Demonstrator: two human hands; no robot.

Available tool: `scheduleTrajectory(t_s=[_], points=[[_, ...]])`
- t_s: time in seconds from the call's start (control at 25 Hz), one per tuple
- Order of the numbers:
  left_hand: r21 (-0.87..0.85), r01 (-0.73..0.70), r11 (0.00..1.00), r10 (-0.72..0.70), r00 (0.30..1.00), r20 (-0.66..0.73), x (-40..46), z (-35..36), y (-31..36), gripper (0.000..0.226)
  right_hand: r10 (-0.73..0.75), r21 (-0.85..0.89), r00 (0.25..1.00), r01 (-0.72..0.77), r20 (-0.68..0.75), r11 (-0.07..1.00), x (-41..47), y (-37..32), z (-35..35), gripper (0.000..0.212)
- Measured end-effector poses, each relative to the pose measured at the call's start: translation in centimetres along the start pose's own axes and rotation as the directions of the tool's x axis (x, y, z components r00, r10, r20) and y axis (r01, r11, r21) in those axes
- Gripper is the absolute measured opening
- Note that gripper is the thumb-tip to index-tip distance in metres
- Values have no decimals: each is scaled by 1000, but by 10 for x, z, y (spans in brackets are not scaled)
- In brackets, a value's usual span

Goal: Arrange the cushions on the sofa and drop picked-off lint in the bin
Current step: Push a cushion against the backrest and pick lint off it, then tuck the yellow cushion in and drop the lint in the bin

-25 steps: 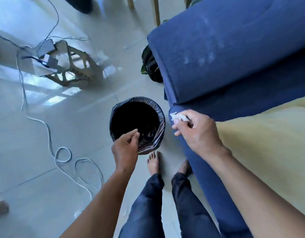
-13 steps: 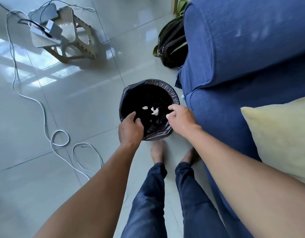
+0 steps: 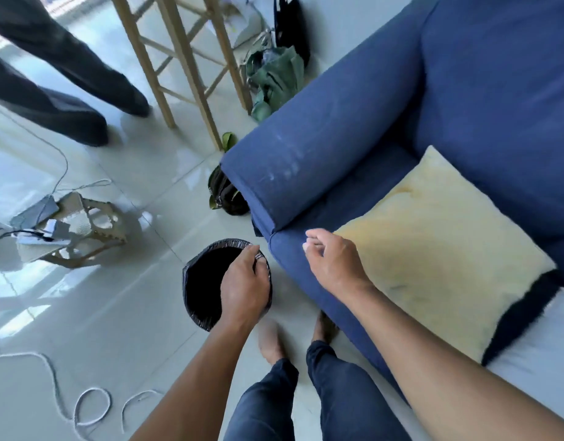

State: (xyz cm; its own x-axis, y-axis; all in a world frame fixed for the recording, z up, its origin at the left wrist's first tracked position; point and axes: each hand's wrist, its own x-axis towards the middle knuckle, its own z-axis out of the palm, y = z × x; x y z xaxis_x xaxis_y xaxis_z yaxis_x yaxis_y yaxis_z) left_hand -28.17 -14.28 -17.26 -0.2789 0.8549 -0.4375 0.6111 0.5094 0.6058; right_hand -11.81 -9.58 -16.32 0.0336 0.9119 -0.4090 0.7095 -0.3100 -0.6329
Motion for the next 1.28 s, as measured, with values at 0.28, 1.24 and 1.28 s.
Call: scheduleTrajectory(t_s=[0.28, 1.24, 1.28], points=[[110, -453, 885, 433, 886, 164, -17, 5, 146, 49, 83, -46, 956, -99, -281, 994, -37, 18, -148, 38], [328, -838, 436, 509, 531, 678, 59, 275, 398, 55, 502, 107, 816, -493, -286, 863, 52, 257, -316, 56], [326, -837, 438, 499, 529, 687, 69, 289, 404, 53, 501, 92, 818, -497, -284, 863, 66, 267, -317, 57]])
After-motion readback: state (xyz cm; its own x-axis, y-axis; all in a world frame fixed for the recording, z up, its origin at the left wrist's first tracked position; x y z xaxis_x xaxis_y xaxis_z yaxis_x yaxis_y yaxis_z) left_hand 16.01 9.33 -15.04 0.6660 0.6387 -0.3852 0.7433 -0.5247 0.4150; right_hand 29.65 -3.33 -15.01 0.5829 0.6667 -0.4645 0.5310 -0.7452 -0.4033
